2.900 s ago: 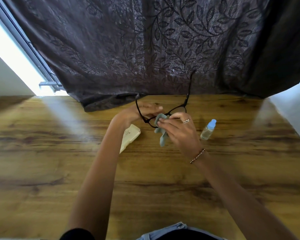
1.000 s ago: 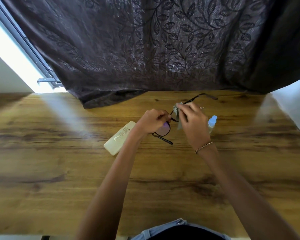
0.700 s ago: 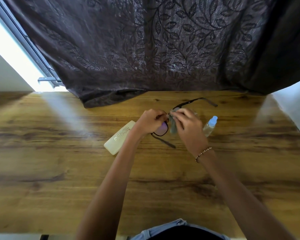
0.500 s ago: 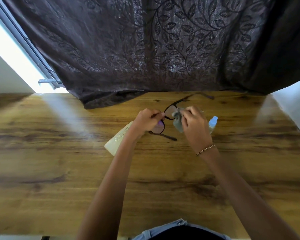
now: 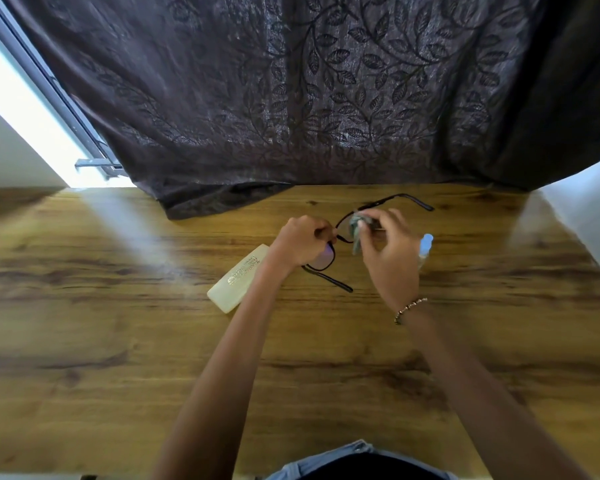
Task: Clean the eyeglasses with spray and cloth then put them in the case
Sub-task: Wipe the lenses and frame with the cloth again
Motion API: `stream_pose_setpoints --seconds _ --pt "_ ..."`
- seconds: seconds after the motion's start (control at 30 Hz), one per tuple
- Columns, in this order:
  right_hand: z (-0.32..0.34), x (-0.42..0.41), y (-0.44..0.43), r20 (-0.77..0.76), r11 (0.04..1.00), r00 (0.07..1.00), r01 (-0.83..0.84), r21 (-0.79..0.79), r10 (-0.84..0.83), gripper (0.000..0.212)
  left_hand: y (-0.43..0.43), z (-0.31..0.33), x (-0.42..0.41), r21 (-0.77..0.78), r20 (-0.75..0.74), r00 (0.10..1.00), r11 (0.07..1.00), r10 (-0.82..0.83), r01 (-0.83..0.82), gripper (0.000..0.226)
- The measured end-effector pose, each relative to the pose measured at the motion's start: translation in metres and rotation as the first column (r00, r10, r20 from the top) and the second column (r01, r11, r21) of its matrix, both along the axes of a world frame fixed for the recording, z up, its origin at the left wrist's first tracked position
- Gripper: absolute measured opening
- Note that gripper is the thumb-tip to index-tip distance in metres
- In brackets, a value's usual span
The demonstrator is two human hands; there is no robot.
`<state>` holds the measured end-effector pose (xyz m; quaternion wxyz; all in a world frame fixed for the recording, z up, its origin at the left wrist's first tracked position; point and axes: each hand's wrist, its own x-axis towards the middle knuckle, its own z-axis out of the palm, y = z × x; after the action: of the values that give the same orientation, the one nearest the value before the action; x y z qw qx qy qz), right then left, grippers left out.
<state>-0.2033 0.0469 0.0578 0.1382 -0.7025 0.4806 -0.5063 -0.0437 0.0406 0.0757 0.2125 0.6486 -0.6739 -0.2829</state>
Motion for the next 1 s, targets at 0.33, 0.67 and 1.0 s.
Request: stream_pose_setpoints --seconds 0.33,0.67,1.0 --pt "-0.021 -0.001 -0.008 -0.351 0.995 0.936 -0.037 -0.093 0.002 0.02 0.004 -0.008 -0.003 -0.012 0.032 0.999 0.999 0.036 -0.035 0.023" --pt "-0.019 -0.005 -0.013 -0.387 0.989 0.921 -0.01 -0.148 -0.049 0.016 0.002 -0.005 -0.008 0.001 -0.014 1.0 1.0 0.02 -0.02 0.024" --pt "-0.017 0.003 -0.01 -0.474 0.986 0.879 -0.023 -0.167 -0.06 0.015 0.007 -0.004 0.001 0.002 -0.047 0.999 1.0 -0.004 0.004 0.024"
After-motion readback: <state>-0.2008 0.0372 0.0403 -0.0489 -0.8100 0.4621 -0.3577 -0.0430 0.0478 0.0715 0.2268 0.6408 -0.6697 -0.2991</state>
